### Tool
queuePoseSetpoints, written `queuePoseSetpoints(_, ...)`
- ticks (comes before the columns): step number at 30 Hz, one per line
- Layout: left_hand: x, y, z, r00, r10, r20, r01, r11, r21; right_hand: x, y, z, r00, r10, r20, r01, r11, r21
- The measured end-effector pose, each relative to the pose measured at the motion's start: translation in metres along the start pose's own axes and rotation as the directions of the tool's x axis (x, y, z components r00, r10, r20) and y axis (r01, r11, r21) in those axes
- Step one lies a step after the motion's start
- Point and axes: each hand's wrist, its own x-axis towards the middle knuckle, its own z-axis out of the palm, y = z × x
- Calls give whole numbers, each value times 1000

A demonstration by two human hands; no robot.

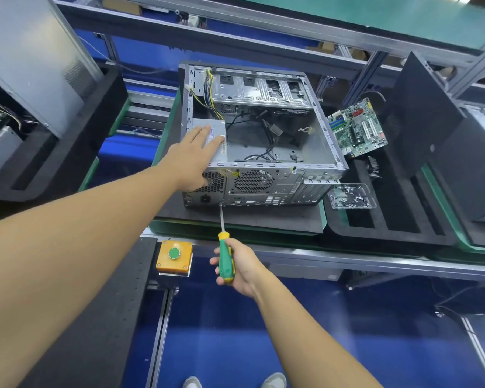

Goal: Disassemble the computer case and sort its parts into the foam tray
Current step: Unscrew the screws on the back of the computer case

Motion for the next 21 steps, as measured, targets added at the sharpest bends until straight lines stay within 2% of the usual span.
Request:
queuePoseSetpoints(2,0,0,0,1000,-2,2,2,1000,2,-2,0,-1,1000,11,27,-11,1000,10)
queuePoseSetpoints(5,1,0,0,1000,-1,2,1,1000,7,-2,1,-1,998,-51,24,51,999,-3)
queuePoseSetpoints(8,1,0,1,1000,1,0,-1,1000,12,-3,3,-1,994,-105,-15,103,989,-107)
queuePoseSetpoints(11,1,0,1,1000,2,-2,-2,1000,15,-1,6,-1,990,-112,-91,94,979,-182)
queuePoseSetpoints(13,1,-1,1,1000,2,-1,-2,1000,18,-1,3,0,997,-37,-71,30,995,-99)
queuePoseSetpoints(16,1,-1,1,1000,4,2,-4,1000,16,-3,-3,-3,996,64,55,-65,998,9)
queuePoseSetpoints(18,2,-1,1,1000,4,1,-4,1000,15,-2,-1,-6,996,43,79,-44,999,11)
queuePoseSetpoints(21,1,0,1,1000,1,-4,-1,1000,11,-2,3,-5,998,-59,34,60,997,-40)
